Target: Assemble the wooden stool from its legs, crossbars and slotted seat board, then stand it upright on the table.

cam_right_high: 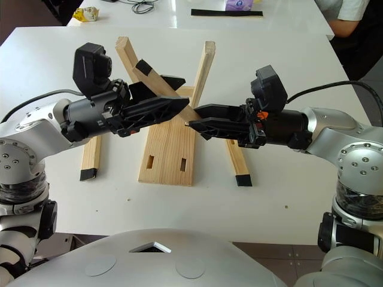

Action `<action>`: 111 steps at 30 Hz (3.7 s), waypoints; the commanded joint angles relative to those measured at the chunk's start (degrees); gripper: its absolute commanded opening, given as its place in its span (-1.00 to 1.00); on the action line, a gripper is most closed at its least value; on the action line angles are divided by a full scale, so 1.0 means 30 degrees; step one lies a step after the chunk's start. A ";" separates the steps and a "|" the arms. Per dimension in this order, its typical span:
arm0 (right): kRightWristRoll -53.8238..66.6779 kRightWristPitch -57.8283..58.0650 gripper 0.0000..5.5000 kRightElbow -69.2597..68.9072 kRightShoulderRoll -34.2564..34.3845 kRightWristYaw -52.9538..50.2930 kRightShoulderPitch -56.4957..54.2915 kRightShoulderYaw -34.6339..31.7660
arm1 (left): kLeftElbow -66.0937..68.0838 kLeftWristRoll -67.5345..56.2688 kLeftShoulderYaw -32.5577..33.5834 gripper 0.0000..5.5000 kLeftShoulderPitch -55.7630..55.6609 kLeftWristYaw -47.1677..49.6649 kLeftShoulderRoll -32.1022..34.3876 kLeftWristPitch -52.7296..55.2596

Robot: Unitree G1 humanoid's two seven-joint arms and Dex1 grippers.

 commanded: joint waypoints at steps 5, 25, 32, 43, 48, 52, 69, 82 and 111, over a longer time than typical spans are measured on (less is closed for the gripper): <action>-0.0944 -0.0356 -0.52 0.0384 -0.0811 0.1259 -0.0317 0.0948 | -0.0419 0.0769 -0.0325 0.20 0.0379 -0.0497 0.0611 0.0022; -0.1141 -0.0911 -0.52 0.0251 -0.0830 0.1643 -0.0388 0.1171 | -0.0324 0.1710 -0.0596 0.20 0.0683 -0.2478 0.1341 0.0018; -0.1508 -0.1113 -0.52 0.0356 -0.1003 0.1875 -0.0431 0.1226 | -0.0297 0.1149 -0.0438 -0.07 0.0946 -0.2916 0.1717 0.0203; -0.1684 -0.1191 -0.52 0.0323 -0.1222 0.2217 -0.0371 0.1412 | -0.0528 0.1027 -0.0610 -0.53 0.0976 -0.2598 0.1616 0.0047; -0.1788 -0.1213 -0.52 0.0322 -0.1400 0.2345 -0.0309 0.1437 | -0.0728 0.1221 -0.0619 -0.53 0.1119 -0.3036 0.1943 0.0196; -0.1850 -0.1170 -0.52 0.0468 -0.1562 0.2555 -0.0461 0.1489 | -0.0860 0.1649 -0.0693 -0.53 0.1310 -0.3288 0.2132 0.0210; -0.2993 -0.1373 -0.13 0.0435 -0.2068 0.3403 -0.0336 0.2092 | -0.1073 0.2300 -0.0795 -0.53 0.1584 -0.3456 0.1895 -0.0020; -0.6269 -0.3000 0.44 0.0434 -0.1945 0.2796 0.3304 0.1249 | -0.0895 0.7626 0.2521 -0.53 0.3467 -1.0613 0.7756 -0.1271; -0.4981 -0.4491 0.44 -0.2097 -0.0595 -0.1167 0.8183 -0.3382 | 1.9776 2.3385 0.2499 -0.53 0.4033 -1.9863 0.7492 -2.4003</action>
